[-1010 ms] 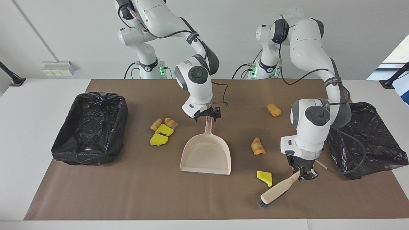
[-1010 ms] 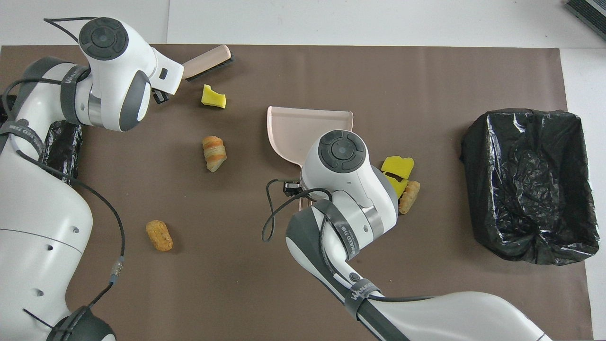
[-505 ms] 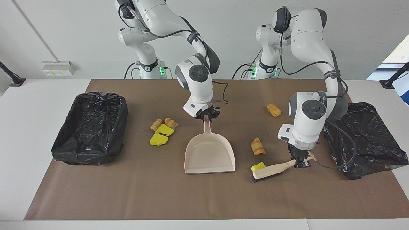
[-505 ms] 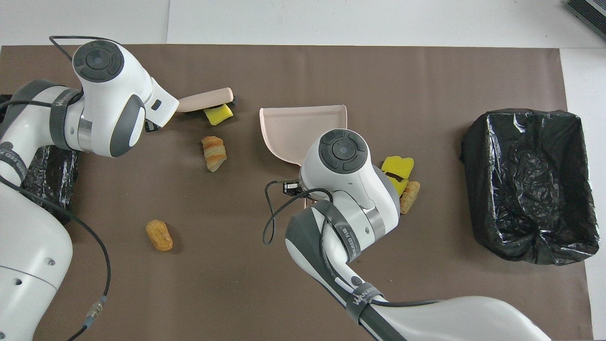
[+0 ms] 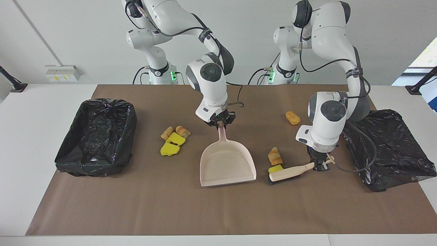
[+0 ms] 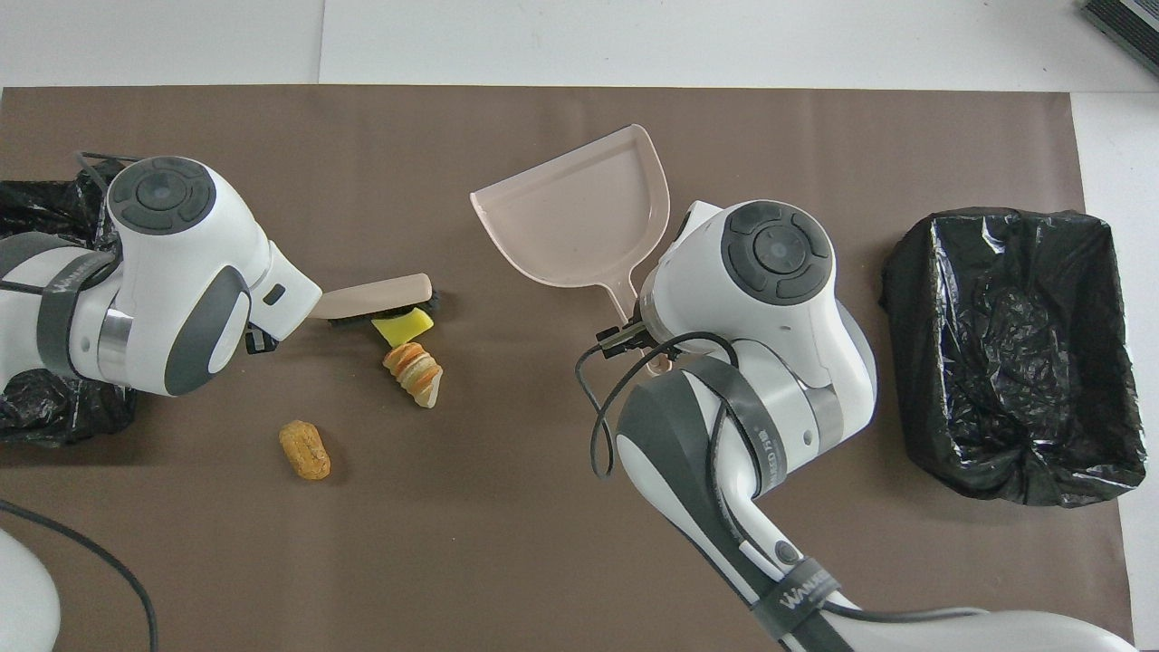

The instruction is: Sweep and dump trash in bin

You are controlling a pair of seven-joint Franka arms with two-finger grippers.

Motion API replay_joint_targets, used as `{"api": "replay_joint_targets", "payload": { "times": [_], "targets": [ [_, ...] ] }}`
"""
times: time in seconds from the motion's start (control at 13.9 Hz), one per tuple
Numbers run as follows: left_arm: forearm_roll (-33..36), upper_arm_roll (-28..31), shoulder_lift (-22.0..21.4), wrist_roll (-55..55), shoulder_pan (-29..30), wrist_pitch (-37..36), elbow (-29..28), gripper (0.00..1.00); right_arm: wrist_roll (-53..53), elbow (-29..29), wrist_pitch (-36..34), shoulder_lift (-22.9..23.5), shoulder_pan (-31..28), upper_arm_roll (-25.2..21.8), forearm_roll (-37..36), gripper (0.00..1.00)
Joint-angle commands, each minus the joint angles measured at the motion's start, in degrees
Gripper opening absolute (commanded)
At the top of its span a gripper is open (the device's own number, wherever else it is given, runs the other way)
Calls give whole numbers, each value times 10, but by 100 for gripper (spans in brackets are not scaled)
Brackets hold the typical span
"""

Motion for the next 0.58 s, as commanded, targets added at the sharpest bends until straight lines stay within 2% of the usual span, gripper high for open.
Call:
{"api": "replay_joint_targets", "payload": {
  "times": [0.0, 0.14, 0.29, 0.51],
  "targets": [
    [5, 4, -74, -50, -8, -75, -45, 0, -163, -9, -15, -7, -18, 3, -25, 0],
    [5, 4, -104, -149, -8, -128, -51, 0, -330, -14, -37, -8, -48, 4, -32, 0],
    [5, 4, -119, -285, -9, -182, -54, 0, -374, -14, -48, -9, -48, 4, -56, 0],
    [5, 3, -150, -513, -16, -208, -80, 0, -433, -17, -112, -23, -30, 5, -105, 0]
  ]
}}
